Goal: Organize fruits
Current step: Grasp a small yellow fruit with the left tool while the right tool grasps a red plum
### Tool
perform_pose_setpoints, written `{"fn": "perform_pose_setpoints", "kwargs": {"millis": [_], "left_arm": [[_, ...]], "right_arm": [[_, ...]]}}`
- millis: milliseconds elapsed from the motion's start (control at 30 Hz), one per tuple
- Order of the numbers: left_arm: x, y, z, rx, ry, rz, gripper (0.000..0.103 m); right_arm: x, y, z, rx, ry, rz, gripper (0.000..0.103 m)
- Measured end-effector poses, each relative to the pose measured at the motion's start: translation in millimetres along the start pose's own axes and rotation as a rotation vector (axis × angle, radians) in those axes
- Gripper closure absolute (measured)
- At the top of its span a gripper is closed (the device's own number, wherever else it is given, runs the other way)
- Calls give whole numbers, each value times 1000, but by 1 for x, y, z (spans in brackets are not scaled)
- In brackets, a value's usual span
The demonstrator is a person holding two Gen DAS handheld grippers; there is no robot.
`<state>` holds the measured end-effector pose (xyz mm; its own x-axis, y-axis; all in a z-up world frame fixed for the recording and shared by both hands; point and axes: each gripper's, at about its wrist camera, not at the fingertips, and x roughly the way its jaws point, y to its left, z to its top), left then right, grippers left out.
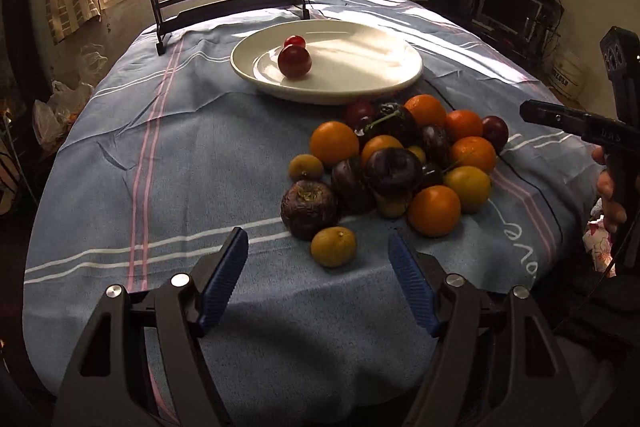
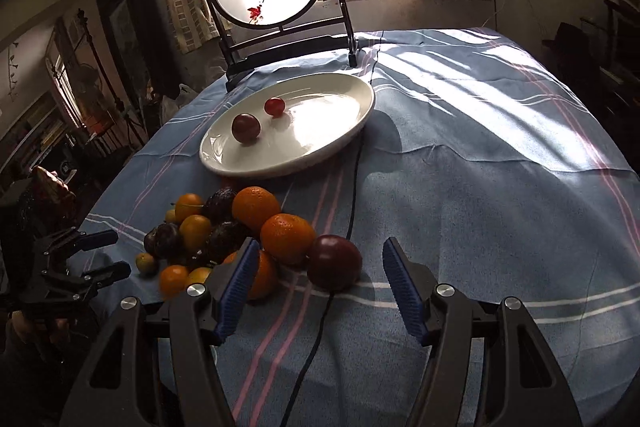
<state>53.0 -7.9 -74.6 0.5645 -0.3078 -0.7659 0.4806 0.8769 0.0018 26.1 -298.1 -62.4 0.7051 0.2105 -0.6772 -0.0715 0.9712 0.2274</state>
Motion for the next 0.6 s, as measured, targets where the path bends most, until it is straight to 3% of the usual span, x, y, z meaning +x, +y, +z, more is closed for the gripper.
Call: {"fn": "perform_pose_setpoints", "kwargs": {"millis": [67, 200, 300, 400, 600], "left_arm": [[7, -3, -5, 1, 14, 8, 51], [25, -3, -8, -35, 32, 31, 58], [26, -8, -7, -46, 29, 13, 76], [22, -13, -10, -42, 13, 40, 76], [0, -12, -11, -66, -34, 0, 76]], "right_arm": [[-3, -1, -8, 12, 4, 5, 38], [-4, 5, -18, -2, 19, -2, 38], [-4, 7, -23, -21, 28, -12, 40], [-2, 8, -24, -53, 33, -17, 47], [19, 9, -20, -110, 47, -62, 47]]}}
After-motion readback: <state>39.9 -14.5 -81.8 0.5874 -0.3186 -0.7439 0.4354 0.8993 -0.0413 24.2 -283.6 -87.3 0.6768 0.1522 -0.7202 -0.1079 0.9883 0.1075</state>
